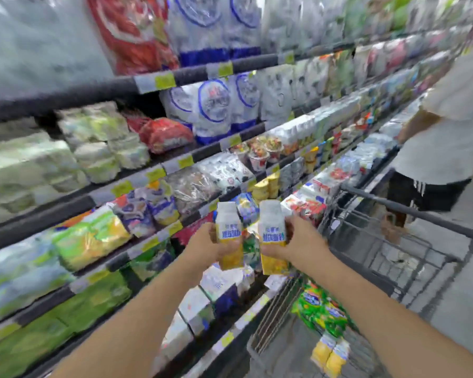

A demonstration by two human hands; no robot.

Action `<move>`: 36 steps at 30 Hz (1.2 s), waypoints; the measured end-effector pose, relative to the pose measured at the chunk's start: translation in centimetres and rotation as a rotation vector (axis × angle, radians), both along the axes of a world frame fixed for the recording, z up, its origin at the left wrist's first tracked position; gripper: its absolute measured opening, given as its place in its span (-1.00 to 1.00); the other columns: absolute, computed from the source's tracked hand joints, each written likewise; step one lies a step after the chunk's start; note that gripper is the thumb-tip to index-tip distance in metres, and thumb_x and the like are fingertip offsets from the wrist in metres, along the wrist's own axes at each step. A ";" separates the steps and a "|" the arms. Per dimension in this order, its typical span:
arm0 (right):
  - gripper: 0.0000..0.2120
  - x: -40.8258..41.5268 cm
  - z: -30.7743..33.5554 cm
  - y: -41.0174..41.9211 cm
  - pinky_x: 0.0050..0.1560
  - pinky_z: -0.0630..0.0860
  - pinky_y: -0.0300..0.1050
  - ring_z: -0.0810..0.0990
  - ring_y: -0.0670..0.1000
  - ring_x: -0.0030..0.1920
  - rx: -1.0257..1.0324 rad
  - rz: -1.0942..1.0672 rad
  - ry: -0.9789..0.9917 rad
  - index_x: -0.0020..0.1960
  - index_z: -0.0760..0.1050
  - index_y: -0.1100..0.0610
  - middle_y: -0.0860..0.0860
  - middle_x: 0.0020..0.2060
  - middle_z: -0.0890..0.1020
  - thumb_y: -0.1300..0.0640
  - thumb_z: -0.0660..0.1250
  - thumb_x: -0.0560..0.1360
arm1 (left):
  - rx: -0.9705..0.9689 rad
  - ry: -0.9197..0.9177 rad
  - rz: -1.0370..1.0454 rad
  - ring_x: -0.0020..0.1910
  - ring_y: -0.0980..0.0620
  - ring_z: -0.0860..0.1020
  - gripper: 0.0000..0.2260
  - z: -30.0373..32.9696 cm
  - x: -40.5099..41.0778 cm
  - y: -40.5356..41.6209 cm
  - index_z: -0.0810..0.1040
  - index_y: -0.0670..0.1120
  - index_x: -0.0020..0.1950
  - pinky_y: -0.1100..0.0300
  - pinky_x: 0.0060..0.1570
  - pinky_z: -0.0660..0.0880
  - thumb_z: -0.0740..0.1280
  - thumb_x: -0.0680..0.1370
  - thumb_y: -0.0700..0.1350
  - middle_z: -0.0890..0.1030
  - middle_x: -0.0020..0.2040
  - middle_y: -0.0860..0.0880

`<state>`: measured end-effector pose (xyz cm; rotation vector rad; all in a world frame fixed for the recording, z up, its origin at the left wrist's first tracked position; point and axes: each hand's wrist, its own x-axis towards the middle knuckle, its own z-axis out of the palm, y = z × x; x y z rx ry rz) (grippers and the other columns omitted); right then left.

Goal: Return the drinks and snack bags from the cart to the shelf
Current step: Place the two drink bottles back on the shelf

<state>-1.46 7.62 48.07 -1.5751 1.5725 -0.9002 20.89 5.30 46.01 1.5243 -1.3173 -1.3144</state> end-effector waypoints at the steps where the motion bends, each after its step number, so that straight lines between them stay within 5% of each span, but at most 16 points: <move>1: -0.45 1.9 1.1 0.2 -0.17 0.50 -0.30 0.63 -0.14 -0.09 -0.022 0.052 0.004 0.08 0.50 0.02 -0.13 -0.09 0.65 0.00 0.67 0.20 | -0.029 0.010 0.033 -0.08 -0.03 0.70 -0.54 0.9 2.0 1.0 0.54 -0.13 0.14 0.02 -0.07 0.65 0.63 0.32 -0.16 0.72 0.02 -0.13; 5: -0.48 10.3 4.6 2.2 -0.22 0.50 -0.35 0.65 -0.13 -0.11 -0.089 0.245 -0.049 0.08 0.50 0.03 -0.14 -0.10 0.66 0.03 0.67 0.23 | -0.105 -0.007 0.217 -0.09 0.00 0.67 -0.62 4.7 9.8 6.7 0.52 -0.10 0.15 0.20 -0.25 0.60 0.57 0.41 -0.17 0.69 0.05 -0.12; 11: -0.44 25.7 6.9 8.1 0.01 0.64 -0.05 0.66 -0.08 -0.03 -0.094 0.488 -0.095 0.17 0.51 0.08 -0.08 -0.04 0.67 0.04 0.65 0.26 | -0.156 -0.063 0.464 0.01 -0.12 0.68 -0.62 7.7 23.7 17.6 0.50 -0.06 0.15 -0.06 -0.02 0.63 0.57 0.42 -0.14 0.70 0.05 -0.10; 15: -0.50 36.9 7.9 14.1 -0.25 0.66 -0.14 0.70 -0.02 -0.10 -0.094 0.631 -0.118 0.14 0.53 0.10 -0.04 -0.07 0.69 0.10 0.65 0.28 | -0.168 -0.082 0.621 -0.06 -0.07 0.68 -0.61 8.7 33.9 26.7 0.49 -0.09 0.16 0.15 -0.25 0.61 0.56 0.43 -0.14 0.69 0.06 -0.12; 18: -0.54 45.1 8.5 19.0 -0.35 0.61 -0.18 0.70 -0.01 -0.13 -0.101 0.735 -0.113 0.08 0.55 0.09 -0.05 -0.12 0.70 0.12 0.66 0.26 | -0.167 -0.095 0.738 0.02 -0.09 0.67 -0.62 9.0 41.5 33.7 0.49 -0.07 0.15 0.09 -0.08 0.61 0.56 0.42 -0.14 0.67 0.08 -0.13; 22: -0.47 55.4 8.5 25.3 -0.05 0.65 -0.02 0.70 0.00 -0.06 -0.120 0.871 -0.128 0.12 0.54 0.11 -0.04 -0.08 0.71 0.09 0.67 0.24 | -0.175 -0.143 0.896 -0.03 -0.02 0.65 -0.55 8.9 50.0 42.9 0.49 -0.10 0.18 0.10 -0.09 0.60 0.59 0.38 -0.11 0.66 0.07 -0.11; 27: -0.46 66.0 8.0 33.3 -0.10 0.60 -0.07 0.70 0.03 -0.05 -0.099 1.037 -0.158 0.14 0.55 0.15 0.01 -0.08 0.72 0.11 0.67 0.24 | -0.168 -0.161 1.066 0.01 0.02 0.64 -0.53 8.7 56.9 54.0 0.48 -0.05 0.24 0.18 -0.15 0.57 0.58 0.41 -0.07 0.65 0.11 -0.05; 31: -0.54 72.4 7.8 37.7 -0.21 0.51 -0.37 0.63 -0.10 -0.16 -0.104 1.175 -0.164 0.08 0.54 0.14 -0.07 -0.15 0.68 0.17 0.65 0.27 | -0.149 -0.155 1.169 0.09 -0.02 0.62 -0.51 8.7 60.9 59.8 0.50 0.00 0.24 -0.08 0.11 0.60 0.58 0.38 0.00 0.62 0.14 -0.03; 36: -0.58 79.9 7.7 40.4 -0.07 0.60 -0.15 0.67 -0.08 -0.07 -0.109 1.274 -0.157 0.06 0.54 0.03 -0.07 -0.09 0.69 0.10 0.64 0.29 | -0.139 -0.132 1.249 0.05 0.01 0.60 -0.58 9.1 65.2 63.0 0.46 -0.01 0.21 0.13 -0.08 0.55 0.55 0.44 -0.06 0.61 0.11 -0.03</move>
